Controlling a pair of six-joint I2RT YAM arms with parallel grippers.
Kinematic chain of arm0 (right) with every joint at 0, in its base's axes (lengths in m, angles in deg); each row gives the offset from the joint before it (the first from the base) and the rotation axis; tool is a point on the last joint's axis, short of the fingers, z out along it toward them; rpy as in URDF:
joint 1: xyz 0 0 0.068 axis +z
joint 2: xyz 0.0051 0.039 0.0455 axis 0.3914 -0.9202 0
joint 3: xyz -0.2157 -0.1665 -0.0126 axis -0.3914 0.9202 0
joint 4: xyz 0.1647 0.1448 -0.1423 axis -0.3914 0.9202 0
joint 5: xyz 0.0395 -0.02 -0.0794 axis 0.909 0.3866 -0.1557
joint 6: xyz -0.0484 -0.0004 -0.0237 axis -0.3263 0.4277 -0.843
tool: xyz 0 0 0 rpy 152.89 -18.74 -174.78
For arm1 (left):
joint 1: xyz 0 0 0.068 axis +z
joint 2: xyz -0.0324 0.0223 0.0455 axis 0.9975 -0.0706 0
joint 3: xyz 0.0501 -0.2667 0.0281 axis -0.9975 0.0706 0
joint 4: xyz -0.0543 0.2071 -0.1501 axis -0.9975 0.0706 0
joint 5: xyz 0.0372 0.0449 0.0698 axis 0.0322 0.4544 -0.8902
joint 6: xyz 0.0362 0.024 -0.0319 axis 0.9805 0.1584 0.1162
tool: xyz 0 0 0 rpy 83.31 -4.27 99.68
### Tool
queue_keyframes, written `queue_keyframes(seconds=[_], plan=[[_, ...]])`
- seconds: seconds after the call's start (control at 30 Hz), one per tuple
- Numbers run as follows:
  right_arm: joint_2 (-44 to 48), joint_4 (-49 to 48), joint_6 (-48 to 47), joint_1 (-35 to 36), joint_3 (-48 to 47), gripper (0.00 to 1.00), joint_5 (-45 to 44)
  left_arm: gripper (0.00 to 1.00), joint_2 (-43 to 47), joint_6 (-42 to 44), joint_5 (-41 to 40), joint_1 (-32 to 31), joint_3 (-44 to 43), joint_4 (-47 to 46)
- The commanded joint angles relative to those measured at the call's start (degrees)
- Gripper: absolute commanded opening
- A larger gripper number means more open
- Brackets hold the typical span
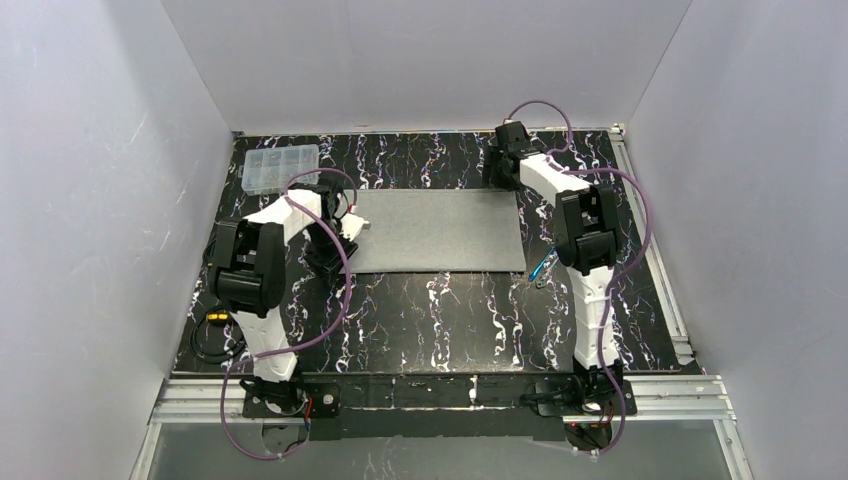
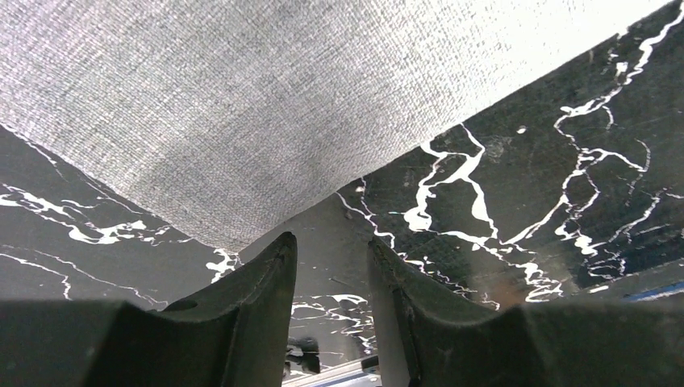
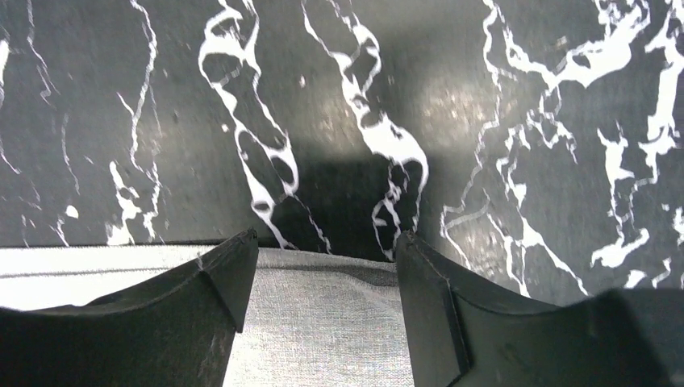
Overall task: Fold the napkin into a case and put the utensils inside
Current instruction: Rotate the rectangle-folded napkin at the center of the board.
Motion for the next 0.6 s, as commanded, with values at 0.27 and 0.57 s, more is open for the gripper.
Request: queue_keyframes(seconds=[0.27, 0.57], plan=[[13.06, 4.81, 3.85, -0.04, 20.56, 0.68, -0.8, 0.35, -3.78, -1.16, -5.98, -1.74, -5.4, -3.21], [28.15, 3.42, 6.06, 1.81, 38.45, 0.67, 1.38, 0.35, -8.08, -2.63, -5.59, -2.95, -13.44, -2.04]])
